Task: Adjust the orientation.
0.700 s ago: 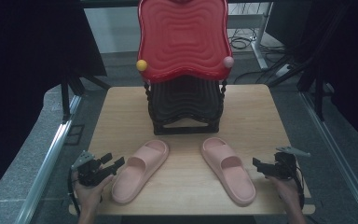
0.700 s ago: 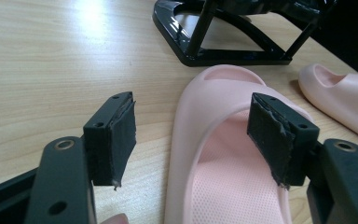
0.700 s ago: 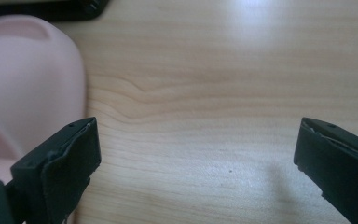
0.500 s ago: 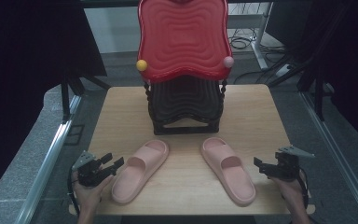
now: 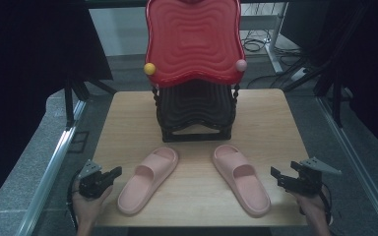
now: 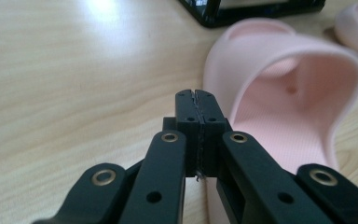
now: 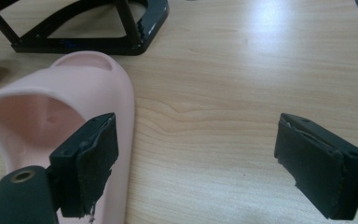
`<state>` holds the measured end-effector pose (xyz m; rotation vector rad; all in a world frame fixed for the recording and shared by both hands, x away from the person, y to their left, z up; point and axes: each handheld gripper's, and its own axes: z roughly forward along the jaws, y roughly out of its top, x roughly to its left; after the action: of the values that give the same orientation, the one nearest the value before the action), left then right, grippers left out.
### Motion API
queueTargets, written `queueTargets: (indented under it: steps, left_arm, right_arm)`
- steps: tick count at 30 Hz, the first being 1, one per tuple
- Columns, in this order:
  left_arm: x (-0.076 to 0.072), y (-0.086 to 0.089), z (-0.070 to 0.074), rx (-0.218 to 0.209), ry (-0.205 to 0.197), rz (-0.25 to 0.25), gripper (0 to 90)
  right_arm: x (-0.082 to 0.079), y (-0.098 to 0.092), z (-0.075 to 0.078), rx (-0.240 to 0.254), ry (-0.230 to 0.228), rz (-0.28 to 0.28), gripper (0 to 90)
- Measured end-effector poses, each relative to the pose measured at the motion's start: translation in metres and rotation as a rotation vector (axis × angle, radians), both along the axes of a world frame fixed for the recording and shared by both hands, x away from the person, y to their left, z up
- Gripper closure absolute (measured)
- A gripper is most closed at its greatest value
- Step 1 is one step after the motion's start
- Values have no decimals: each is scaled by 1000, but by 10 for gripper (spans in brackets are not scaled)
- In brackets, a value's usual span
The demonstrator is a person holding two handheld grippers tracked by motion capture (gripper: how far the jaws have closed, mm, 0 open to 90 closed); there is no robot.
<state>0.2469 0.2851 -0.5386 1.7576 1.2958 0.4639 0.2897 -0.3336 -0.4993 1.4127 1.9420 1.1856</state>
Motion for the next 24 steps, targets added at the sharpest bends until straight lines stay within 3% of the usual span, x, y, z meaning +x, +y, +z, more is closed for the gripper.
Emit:
queueTargets:
  steps: [4, 5, 6, 8, 14, 24]
  left_arm:
    - [2, -4, -9, 20, 49, -23, 897]
    - [2, -8, -15, 43, 78, -40, 898]
    - [2, -8, -15, 43, 78, -40, 898]
    - [2, -11, -21, 47, 103, -62, 897]
    - [0, -14, -21, 58, 111, -86, 898]
    - [-2, -37, -18, 70, 108, -192, 897]
  right_arm:
    - [-1, 2, -1, -8, -3, 6, 159]
    - [-1, 3, -1, -13, -2, 3, 160]
    - [-1, 3, -1, -13, -2, 3, 160]
    - [-4, 6, -2, -31, -29, -3, 174]
    - [-6, 11, -1, -47, -36, 16, 175]
    - [-8, 12, -1, -50, -37, 18, 175]
